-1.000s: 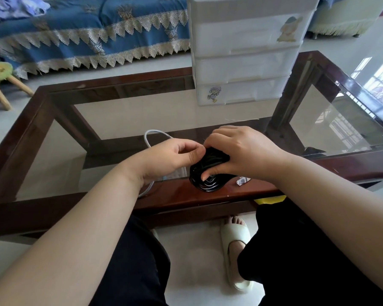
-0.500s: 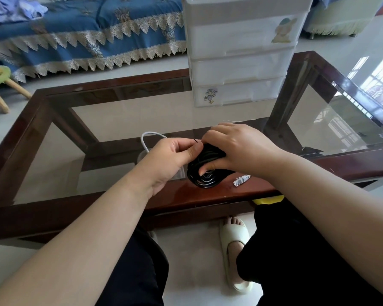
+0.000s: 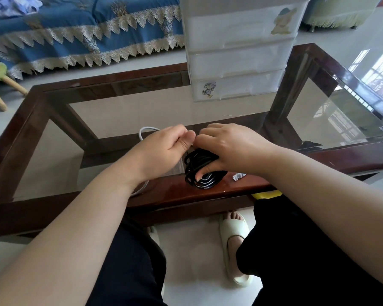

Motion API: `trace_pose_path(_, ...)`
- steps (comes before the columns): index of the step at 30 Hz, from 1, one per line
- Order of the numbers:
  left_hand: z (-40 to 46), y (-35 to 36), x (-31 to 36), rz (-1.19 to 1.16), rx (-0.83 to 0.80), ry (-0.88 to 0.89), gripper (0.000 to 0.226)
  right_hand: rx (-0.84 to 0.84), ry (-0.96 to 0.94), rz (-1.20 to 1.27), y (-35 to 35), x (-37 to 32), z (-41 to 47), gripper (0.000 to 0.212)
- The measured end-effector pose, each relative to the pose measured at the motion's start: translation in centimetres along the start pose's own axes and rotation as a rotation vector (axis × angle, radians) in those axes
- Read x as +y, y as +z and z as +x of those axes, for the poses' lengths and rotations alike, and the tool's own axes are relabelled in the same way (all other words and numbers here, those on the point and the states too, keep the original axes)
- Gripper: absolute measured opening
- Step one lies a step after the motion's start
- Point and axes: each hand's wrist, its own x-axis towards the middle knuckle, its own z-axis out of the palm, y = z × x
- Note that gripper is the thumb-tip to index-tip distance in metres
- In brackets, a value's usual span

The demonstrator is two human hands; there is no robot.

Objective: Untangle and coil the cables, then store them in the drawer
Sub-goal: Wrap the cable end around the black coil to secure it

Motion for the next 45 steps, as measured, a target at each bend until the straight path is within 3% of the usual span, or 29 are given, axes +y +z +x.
trace_pose_path(3,-0.4,-1.6,-1.1,-0.017,-0.189,-0.083,0.058,-0.018,0.003,0.012,0.2,-0.2,0.0,0.061)
trace_pose_path(6,-0.8,-2.0,-1.8,0.004,-0.406,-0.1,0.049,-0.018,0.016,0.029,0.0,-0.1,-0.2,0.061)
trace_pose_path(10,-0.1,-1.2,-1.8,-0.039,-0.325,-0.152,0.065,-0.022,0.013,0.011,0.1,0.0,-0.1,0.061)
trace_pose_path(13,-0.2,-1.3,-1.6,-0.091,-0.385,-0.222,0.078,-0.039,0.0,0.011,0.4,-0.2,0.1,0.061)
trace_pose_path(17,0.0,-1.6,-1.1,-0.207,-0.497,-0.247,0.048,-0.044,-0.031,-0.027,0.4,-0.4,0.0,0.06)
trace_pose_path(22,0.3,-1.4,-0.6,-0.432,-0.545,-0.388,0.042,-0.046,-0.06,-0.097,0.4,-0.7,0.0,0.06)
trace_pose_path(27,0.1,-0.6,0.3,-0.368,-0.417,-0.509,0.035,-0.07,-0.116,-0.068,0.9,-0.7,0.3,0.058)
trace_pose_path(31,0.3,1.0,0.6,-0.143,-0.201,-0.488,0.053,-0.076,-0.1,-0.071,1.0,-0.5,0.3,0.059)
trace_pose_path(34,0.6,1.4,0.4,-0.086,-0.188,-0.495,0.059,-0.07,-0.098,-0.095,0.9,-0.3,0.1,0.06)
trace_pose_path(40,1.0,1.7,0.3,-0.048,-0.145,-0.466,0.049,-0.052,-0.136,-0.074,1.2,-0.4,0.3,0.056)
trace_pose_path(45,0.7,2.0,0.3,0.136,-0.08,-0.417,0.049,-0.073,-0.142,-0.068,1.3,-0.5,0.2,0.056)
